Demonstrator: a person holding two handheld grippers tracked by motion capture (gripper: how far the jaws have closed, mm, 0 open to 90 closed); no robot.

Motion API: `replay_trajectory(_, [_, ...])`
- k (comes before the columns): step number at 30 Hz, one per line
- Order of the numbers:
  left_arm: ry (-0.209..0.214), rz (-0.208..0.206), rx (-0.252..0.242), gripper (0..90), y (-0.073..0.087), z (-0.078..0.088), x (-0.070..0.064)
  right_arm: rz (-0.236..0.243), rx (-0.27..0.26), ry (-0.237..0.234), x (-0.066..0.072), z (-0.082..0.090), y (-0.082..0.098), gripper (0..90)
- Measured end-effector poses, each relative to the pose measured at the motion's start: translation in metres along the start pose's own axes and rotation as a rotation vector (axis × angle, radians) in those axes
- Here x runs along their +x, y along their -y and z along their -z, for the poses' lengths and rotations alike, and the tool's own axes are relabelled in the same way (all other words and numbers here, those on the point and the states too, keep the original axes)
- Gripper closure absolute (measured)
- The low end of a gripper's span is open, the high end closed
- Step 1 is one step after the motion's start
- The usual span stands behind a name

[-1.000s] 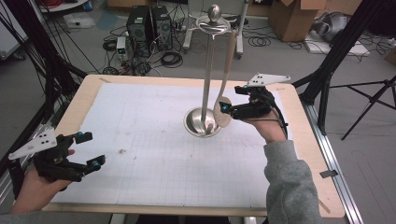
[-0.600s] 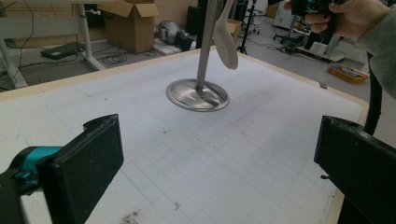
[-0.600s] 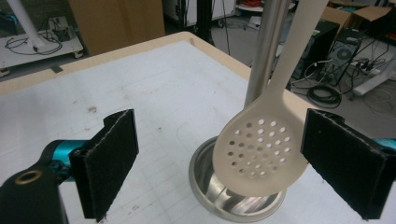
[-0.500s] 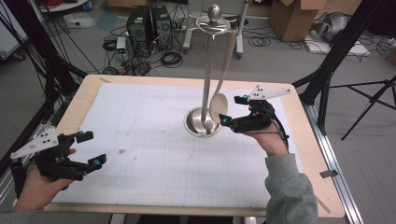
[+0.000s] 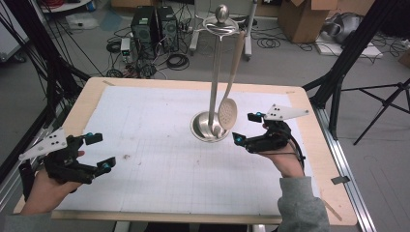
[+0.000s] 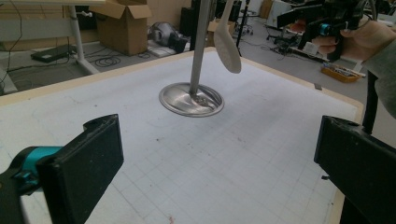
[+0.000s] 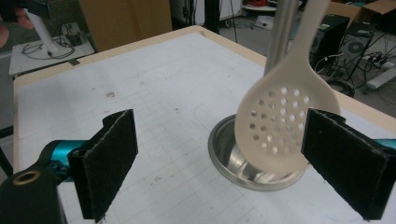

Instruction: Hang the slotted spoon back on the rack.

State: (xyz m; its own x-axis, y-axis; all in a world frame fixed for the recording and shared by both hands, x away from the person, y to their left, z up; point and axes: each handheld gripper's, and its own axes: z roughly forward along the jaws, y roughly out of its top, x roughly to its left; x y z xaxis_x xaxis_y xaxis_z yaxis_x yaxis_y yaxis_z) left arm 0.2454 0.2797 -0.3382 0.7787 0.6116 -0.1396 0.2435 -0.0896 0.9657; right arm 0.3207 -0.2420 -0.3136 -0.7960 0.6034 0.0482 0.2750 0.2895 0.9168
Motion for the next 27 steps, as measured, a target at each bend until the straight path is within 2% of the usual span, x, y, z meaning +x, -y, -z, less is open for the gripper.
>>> replay_trajectory(12, [0.007,0.000,0.001,1.7,-0.001,-0.005,0.001,-0.061,-0.015,0.018,-0.010,0.020,0.017,9.5])
replay_trajectory(20, [0.008,-0.003,0.001,1.8,-0.001,-0.005,0.002,-0.058,-0.017,0.017,-0.011,0.028,0.022,9.5])
replay_trajectory(27, [0.001,-0.008,-0.013,1.7,-0.002,-0.004,0.003,-0.051,-0.030,0.026,-0.014,0.041,0.030,9.5])
